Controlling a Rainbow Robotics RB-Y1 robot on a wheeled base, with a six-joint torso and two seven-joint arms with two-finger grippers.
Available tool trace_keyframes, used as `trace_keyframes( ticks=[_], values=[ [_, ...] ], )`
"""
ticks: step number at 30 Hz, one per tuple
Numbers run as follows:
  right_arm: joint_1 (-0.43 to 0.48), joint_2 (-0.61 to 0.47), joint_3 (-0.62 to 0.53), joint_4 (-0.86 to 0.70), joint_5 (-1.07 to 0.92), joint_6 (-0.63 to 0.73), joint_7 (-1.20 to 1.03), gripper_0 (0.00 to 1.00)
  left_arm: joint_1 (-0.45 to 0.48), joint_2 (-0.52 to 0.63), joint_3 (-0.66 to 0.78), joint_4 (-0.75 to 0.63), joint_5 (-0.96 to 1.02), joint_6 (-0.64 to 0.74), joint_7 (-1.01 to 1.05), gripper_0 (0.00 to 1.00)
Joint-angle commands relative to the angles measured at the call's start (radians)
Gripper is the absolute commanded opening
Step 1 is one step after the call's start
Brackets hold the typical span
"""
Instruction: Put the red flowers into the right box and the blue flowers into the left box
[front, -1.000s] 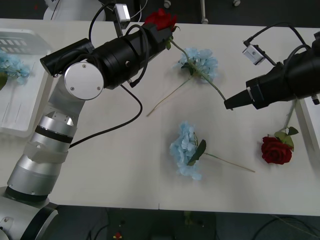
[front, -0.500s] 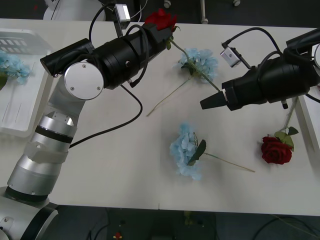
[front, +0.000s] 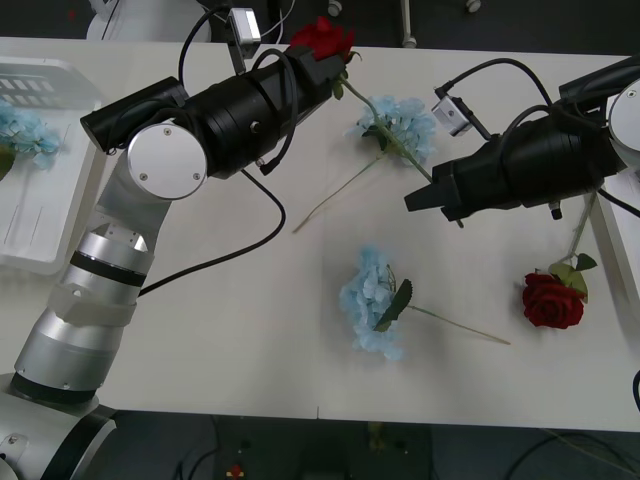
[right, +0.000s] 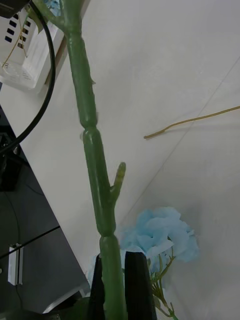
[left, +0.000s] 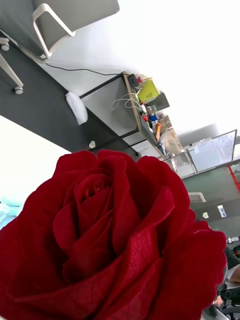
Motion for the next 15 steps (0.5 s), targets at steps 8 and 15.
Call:
trace_keyframes(
  ticks=[8,15],
  values=[
    [-0.048,0.015,-0.028,-0.008,0.006,-0.007,-0.032,0.00,-0.002,0.052,0.023,-0.026,0.139,-0.012,0.011,0.87],
    [-0.060,0.001,-0.029,-0.007,0.022,-0.006,-0.047,0.00,0.069,0.202,0.115,-0.063,0.276,0.212,0.005,0.87]
  ],
)
